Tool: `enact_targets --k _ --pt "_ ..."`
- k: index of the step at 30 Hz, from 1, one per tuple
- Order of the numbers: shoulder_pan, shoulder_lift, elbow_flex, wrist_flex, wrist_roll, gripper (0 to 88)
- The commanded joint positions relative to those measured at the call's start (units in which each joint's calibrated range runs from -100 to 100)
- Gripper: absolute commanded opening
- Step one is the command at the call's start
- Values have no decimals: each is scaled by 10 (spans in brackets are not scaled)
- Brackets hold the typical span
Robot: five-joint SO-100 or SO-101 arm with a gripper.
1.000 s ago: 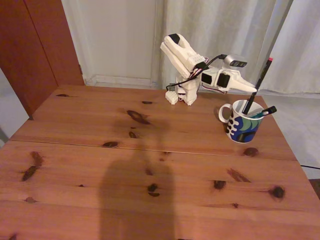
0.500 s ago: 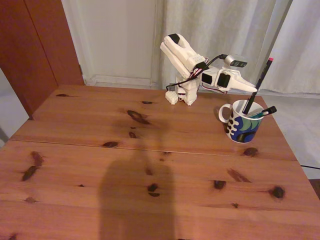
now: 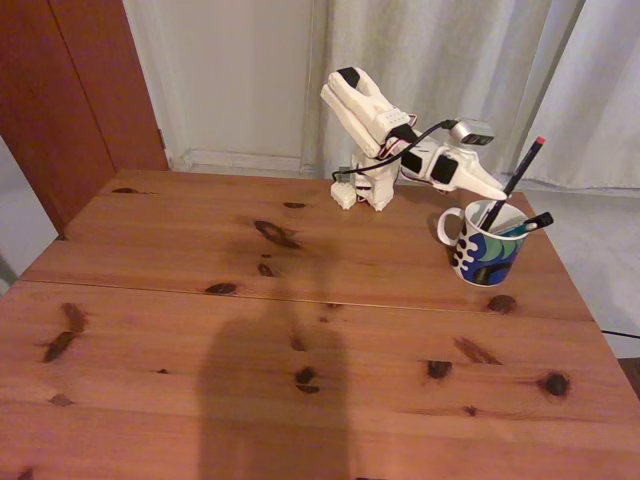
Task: Clean up the desk and place the pens and markers into the cup
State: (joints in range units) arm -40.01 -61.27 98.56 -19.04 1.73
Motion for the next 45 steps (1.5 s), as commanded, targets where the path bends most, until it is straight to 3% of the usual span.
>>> enact_targets --k 1,10,17,20,27,31,39,45 --pt "7 -7 6 2 14 121" --pt "23 -7 -20 -4 10 119" --pt "110 -7 -96 2 8 0" --pt "168 -7 -95 10 7 8" --pt "294 -40 -96 181 -44 8" --pt "344 -103 -95 350 -59 8" --pt "355 -252 -88 638 -59 8" --pt "347 -362 12 696 -59 8"
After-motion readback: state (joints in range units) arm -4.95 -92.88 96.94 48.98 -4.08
